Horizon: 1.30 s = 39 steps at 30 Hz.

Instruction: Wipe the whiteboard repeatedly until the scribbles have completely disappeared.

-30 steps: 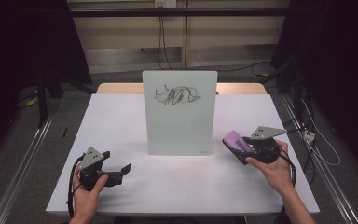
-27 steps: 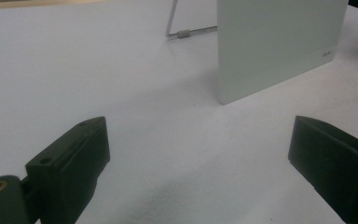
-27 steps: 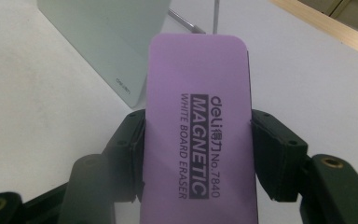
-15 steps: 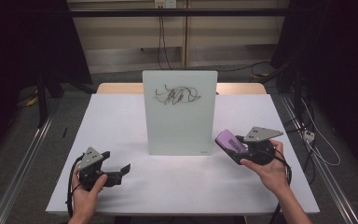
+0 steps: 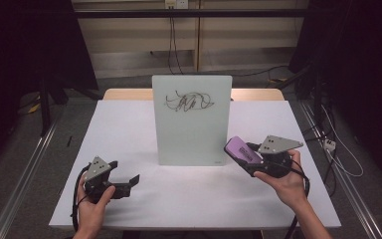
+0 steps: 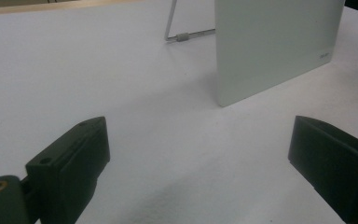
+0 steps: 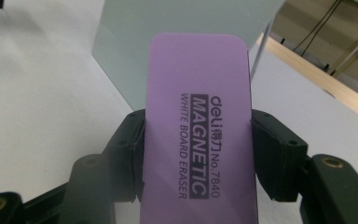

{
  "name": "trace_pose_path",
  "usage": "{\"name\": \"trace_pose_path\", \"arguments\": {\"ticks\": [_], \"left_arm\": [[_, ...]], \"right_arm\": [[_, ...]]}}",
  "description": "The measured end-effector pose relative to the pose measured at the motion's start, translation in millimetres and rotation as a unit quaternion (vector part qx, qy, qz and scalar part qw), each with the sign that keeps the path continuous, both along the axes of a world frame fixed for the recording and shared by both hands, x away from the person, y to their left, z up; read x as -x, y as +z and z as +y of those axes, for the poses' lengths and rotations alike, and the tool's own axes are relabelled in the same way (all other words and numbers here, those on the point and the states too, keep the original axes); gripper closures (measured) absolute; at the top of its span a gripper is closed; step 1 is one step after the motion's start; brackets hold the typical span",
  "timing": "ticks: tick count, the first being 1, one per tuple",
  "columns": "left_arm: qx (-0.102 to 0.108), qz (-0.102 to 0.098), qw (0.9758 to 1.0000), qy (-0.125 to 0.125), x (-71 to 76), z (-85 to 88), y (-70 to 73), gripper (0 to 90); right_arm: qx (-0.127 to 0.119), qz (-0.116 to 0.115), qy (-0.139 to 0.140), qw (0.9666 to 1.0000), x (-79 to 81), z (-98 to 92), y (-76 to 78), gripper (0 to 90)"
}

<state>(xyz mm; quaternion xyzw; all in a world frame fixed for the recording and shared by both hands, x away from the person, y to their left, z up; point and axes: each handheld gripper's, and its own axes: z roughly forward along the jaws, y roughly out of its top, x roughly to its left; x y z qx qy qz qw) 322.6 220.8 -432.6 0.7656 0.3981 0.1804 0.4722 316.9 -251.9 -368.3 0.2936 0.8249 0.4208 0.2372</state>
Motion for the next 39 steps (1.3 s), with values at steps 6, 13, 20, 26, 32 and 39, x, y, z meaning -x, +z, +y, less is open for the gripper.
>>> {"name": "trace_pose_path", "arguments": {"ticks": [6, 13, 20, 26, 32, 39], "left_arm": [[0.000, 0.002, 1.0000, -0.002, -1.9, -0.8, -0.4, 5.3], [0.000, 0.004, 1.0000, -0.004, -2.5, -2.2, -0.8, 5.3], [-0.002, 0.004, 1.0000, -0.005, -3.3, -1.6, -1.0, 5.3], [0.000, 0.006, 1.0000, -0.006, -3.6, -2.6, -2.1, 5.3], [0.000, 0.007, 1.0000, -0.007, -4.1, -2.4, -2.3, 5.3], [-0.001, 0.009, 0.9999, -0.008, -4.4, -3.3, -2.5, 5.3]], "right_arm": [[-0.004, -0.017, 0.009, 0.9998, -2.8, 11.5, 9.6, 41.6], [-0.010, -0.033, 0.017, 0.9993, -13.3, 23.9, 20.9, 41.6], [-0.024, -0.052, 0.022, 0.9981, -23.1, 33.4, 33.8, 41.6], [-0.026, -0.075, 0.026, 0.9965, -30.9, 42.0, 42.9, 41.5], [-0.028, -0.085, 0.019, 0.9958, -41.0, 46.7, 48.4, 41.6], [-0.037, -0.081, 0.010, 0.9959, -55.3, 50.9, 55.5, 41.6]]}}
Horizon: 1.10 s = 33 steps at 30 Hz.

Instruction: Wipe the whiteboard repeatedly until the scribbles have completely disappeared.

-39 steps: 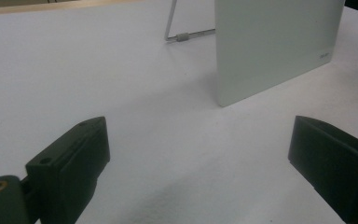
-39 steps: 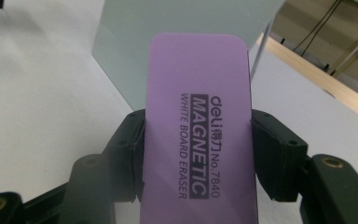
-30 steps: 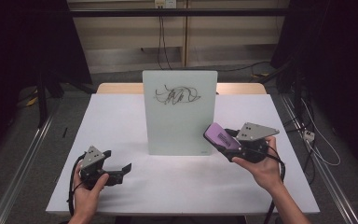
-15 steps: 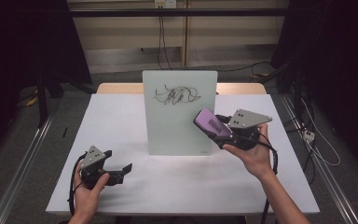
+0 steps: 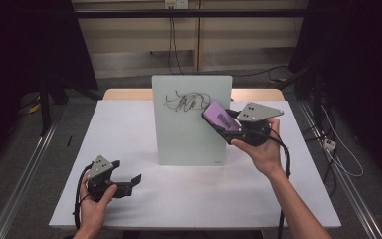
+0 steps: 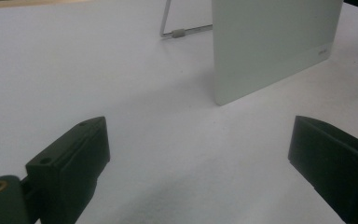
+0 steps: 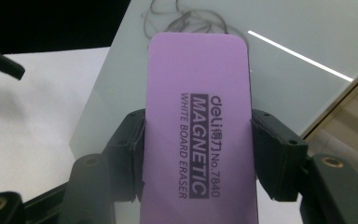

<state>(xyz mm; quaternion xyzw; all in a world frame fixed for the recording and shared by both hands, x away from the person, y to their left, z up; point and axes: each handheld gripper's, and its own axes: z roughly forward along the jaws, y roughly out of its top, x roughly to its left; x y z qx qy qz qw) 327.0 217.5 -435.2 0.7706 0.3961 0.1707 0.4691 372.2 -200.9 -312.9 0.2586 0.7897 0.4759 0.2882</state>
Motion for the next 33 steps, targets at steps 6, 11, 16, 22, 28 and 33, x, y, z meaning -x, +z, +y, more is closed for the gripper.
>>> {"name": "trace_pose_path", "arguments": {"ticks": [6, 11, 16, 22, 28, 33], "left_arm": [[0.003, 0.000, 1.0000, 0.000, 0.1, 0.7, 0.0, 5.3], [0.002, -0.002, 1.0000, -0.001, 0.2, 1.2, 0.4, 5.3], [0.003, 0.001, 1.0000, -0.001, -0.1, 0.8, 0.0, 5.3], [0.003, 0.001, 1.0000, -0.001, 0.0, 1.0, 0.0, 5.3], [0.003, 0.001, 1.0000, -0.001, 0.1, 1.2, 0.1, 5.3], [0.001, 0.001, 1.0000, -0.002, -0.1, 1.9, 0.4, 5.3]], "right_arm": [[-0.006, -0.014, 0.000, 0.9999, -9.8, 5.7, 9.4, 41.6], [-0.005, -0.019, 0.003, 0.9998, -16.2, 10.5, 15.7, 41.6], [-0.006, -0.027, 0.003, 0.9996, -21.6, 14.2, 21.6, 41.6], [-0.003, -0.041, 0.002, 0.9992, -28.4, 19.7, 28.3, 41.6], [0.007, -0.048, 0.000, 0.9988, -35.0, 24.7, 28.9, 41.6], [0.018, -0.052, -0.006, 0.9985, -38.1, 27.3, 25.5, 41.7]]}}
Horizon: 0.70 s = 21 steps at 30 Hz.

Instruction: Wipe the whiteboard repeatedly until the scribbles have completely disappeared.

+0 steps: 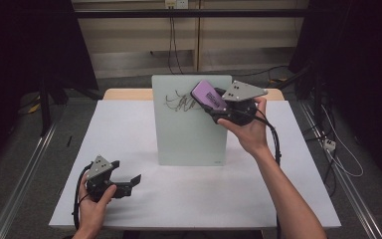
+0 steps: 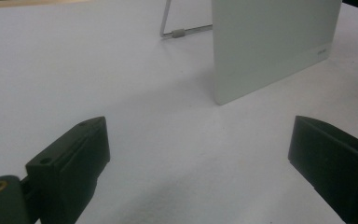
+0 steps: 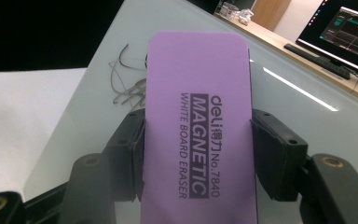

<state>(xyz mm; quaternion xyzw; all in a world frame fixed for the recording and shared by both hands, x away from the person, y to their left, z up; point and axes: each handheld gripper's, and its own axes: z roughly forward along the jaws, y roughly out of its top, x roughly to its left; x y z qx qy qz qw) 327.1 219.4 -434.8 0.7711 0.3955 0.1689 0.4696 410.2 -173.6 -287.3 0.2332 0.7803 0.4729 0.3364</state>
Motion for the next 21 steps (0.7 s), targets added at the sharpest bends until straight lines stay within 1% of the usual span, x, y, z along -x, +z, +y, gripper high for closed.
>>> {"name": "trace_pose_path", "arguments": {"ticks": [1, 5, 12, 17, 20, 21], "left_arm": [[0.000, 0.000, 1.0000, 0.000, 0.0, 0.0, 0.0, 5.3], [0.000, -0.003, 1.0000, -0.001, 0.7, -0.2, 0.8, 5.3], [0.001, -0.002, 1.0000, 0.000, 0.6, -0.5, 0.2, 5.3], [-0.002, -0.002, 1.0000, -0.001, 0.5, -0.4, 0.5, 5.3], [0.000, -0.002, 1.0000, 0.001, 0.9, -0.8, 0.4, 5.3], [0.000, -0.001, 1.0000, 0.000, 0.8, -0.6, 0.4, 5.3]], "right_arm": [[0.007, -0.003, -0.002, 1.0000, 0.4, 1.0, -0.2, 41.7], [0.010, -0.001, -0.004, 0.9999, 0.8, 1.5, -0.4, 41.8], [0.015, 0.000, -0.004, 0.9999, 1.0, 4.9, -3.0, 41.8], [0.028, -0.002, -0.001, 0.9996, 2.2, 10.7, -7.1, 41.8], [0.036, -0.005, 0.000, 0.9993, 3.3, 14.5, -10.1, 41.8], [0.036, -0.003, 0.001, 0.9994, 3.7, 15.8, -11.6, 41.8]]}}
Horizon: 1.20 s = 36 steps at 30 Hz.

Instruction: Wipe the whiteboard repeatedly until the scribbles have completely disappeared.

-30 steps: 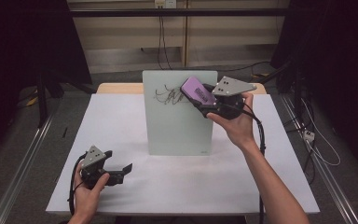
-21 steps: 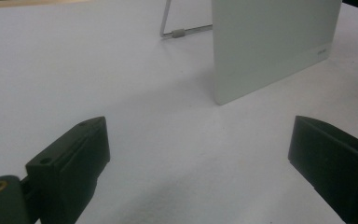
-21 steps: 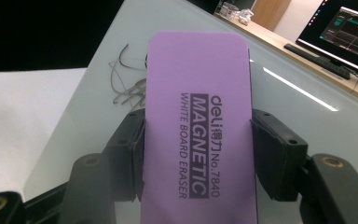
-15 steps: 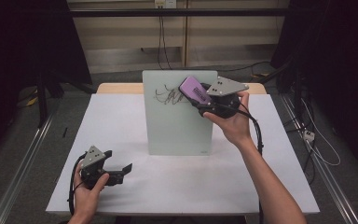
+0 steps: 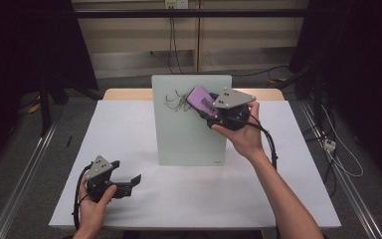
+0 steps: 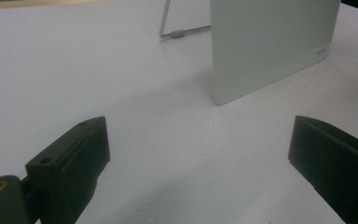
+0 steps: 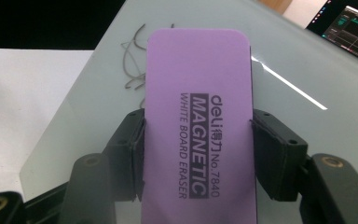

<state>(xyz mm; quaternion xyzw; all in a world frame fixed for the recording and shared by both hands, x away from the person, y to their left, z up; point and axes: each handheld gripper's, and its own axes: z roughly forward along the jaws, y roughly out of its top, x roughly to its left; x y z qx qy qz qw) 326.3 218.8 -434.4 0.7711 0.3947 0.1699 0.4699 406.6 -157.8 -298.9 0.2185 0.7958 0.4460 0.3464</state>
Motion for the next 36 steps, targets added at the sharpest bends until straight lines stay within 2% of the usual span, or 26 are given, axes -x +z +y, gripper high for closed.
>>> {"name": "trace_pose_path", "arguments": {"ticks": [16, 30, 36], "left_arm": [[-0.004, -0.003, 1.0000, -0.002, 0.0, -0.4, 0.0, 5.3], [-0.002, -0.001, 1.0000, -0.001, -0.3, -0.8, -0.4, 5.3], [0.001, 0.001, 1.0000, 0.000, -0.4, -0.4, -0.4, 5.3]], "right_arm": [[0.015, 0.005, 0.017, 0.9997, 5.1, 16.3, -20.0, 41.9], [0.028, 0.027, 0.041, 0.9984, 8.5, 35.5, -39.6, 41.9], [0.030, 0.032, 0.045, 0.9980, 8.6, 37.8, -40.7, 41.9]]}}
